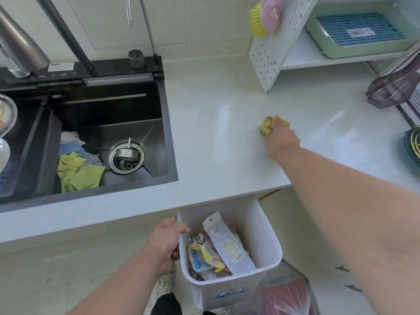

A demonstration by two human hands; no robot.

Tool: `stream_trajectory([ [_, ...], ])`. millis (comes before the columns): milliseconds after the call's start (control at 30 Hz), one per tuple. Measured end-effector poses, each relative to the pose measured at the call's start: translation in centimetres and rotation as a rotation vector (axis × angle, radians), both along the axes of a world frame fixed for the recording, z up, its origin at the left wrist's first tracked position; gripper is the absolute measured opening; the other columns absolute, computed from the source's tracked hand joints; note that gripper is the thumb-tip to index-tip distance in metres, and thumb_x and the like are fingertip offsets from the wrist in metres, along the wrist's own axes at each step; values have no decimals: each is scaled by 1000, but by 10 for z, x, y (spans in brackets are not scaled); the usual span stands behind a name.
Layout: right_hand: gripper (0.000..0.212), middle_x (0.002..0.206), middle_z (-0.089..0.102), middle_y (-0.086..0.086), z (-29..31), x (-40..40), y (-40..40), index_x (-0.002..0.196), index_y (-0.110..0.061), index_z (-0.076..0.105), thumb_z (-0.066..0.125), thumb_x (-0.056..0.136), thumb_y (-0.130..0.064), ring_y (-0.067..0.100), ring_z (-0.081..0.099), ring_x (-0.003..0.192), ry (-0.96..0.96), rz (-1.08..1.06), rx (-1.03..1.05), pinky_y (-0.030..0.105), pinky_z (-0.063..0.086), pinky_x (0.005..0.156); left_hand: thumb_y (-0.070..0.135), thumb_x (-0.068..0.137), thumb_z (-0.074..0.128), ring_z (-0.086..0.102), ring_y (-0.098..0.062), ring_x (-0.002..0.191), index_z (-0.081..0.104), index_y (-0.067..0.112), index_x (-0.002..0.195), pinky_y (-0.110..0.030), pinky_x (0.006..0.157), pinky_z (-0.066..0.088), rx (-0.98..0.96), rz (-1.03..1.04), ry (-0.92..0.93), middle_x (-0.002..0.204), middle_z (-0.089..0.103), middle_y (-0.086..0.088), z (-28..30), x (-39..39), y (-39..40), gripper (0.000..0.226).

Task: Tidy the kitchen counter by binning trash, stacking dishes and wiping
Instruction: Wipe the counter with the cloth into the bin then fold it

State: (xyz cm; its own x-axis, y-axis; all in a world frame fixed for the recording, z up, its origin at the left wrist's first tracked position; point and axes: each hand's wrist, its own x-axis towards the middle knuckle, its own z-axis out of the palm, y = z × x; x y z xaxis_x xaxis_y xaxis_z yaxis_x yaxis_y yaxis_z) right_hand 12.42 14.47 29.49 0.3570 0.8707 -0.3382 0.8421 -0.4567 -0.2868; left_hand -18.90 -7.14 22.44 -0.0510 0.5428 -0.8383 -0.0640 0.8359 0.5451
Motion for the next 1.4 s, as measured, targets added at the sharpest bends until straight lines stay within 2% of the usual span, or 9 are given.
stream_trajectory([
  [300, 69, 178, 21, 12, -14, -96, -103, 168, -15, 27, 40, 103, 3, 40, 16, 163, 90, 595, -29, 43, 10, 133, 4, 92, 62, 35, -17, 43, 66, 5, 104, -21, 42, 21, -1, 20, -8, 60, 50, -7, -3, -4, -2, 13],
  [433, 69, 179, 18, 1, 7, -106, -154, 170, -24, 25, 36, 108, 2, 30, 11, 165, 202, 684, -91, 39, 15, 132, 4, 91, 61, 35, -18, 43, 65, 5, 105, -21, 41, 21, 5, 22, -4, 59, 50, -8, -3, -6, -4, 15],
  [533, 61, 176, 26, -3, 8, -107, -184, 162, -26, 42, 37, 108, 1, 23, 18, 164, 323, 717, -153, 40, 20, 134, 3, 91, 61, 34, -17, 41, 61, 8, 97, -19, 39, 20, 13, 14, -1, 59, 49, -9, 1, -9, -7, 8],
  [667, 39, 149, 65, -10, 18, -105, -215, 132, -23, 69, 46, 107, -4, 12, 64, 129, 545, 458, -44, 30, 50, 113, 1, 92, 59, 31, -16, 41, 59, 9, 96, -19, 39, 19, 32, -7, 12, 60, 46, -9, 6, -12, -11, 9],
  [800, 39, 90, 79, -6, 33, -102, -221, 102, -20, 76, 50, 100, 9, 13, 68, 80, 932, -77, 20, 26, 57, 74, 0, 92, 58, 31, -16, 39, 59, 8, 100, -18, 38, 21, 31, -22, 32, 58, 45, -8, 11, -14, -14, 11],
  [1000, 30, 101, 75, 17, 44, -83, -222, 106, -4, 69, 43, 105, 10, 26, 72, 91, 1462, -648, 208, 40, 62, 85, 0, 94, 57, 31, -15, 37, 57, 8, 100, -18, 36, 21, 30, -19, 28, 57, 44, -7, 18, -5, -20, 10],
  [1133, 27, 115, 70, 25, 39, -66, -235, 114, -1, 64, 39, 106, 6, 37, 67, 108, 1527, -846, 216, 60, 49, 113, 0, 94, 57, 31, -15, 38, 59, 7, 98, -19, 36, 23, 42, -60, 41, 54, 47, -6, 19, 4, -25, 9],
  [1233, 31, 113, 75, 24, 36, -49, -252, 112, -3, 67, 36, 108, 0, 37, 73, 104, 1558, -962, 215, 59, 52, 107, 0, 94, 58, 33, -16, 40, 52, 10, 88, -21, 38, 23, 39, -104, 59, 50, 48, -3, 16, 13, -32, 13],
  [1400, 47, 138, 69, 27, 15, -15, -279, 145, -2, 59, 32, 108, -9, 43, 65, 132, 1622, -1179, 267, 59, 50, 110, 2, 94, 60, 40, -18, 40, 52, 9, 96, -24, 40, 28, 26, -141, 88, 54, 51, -6, -4, 28, -39, 11],
])
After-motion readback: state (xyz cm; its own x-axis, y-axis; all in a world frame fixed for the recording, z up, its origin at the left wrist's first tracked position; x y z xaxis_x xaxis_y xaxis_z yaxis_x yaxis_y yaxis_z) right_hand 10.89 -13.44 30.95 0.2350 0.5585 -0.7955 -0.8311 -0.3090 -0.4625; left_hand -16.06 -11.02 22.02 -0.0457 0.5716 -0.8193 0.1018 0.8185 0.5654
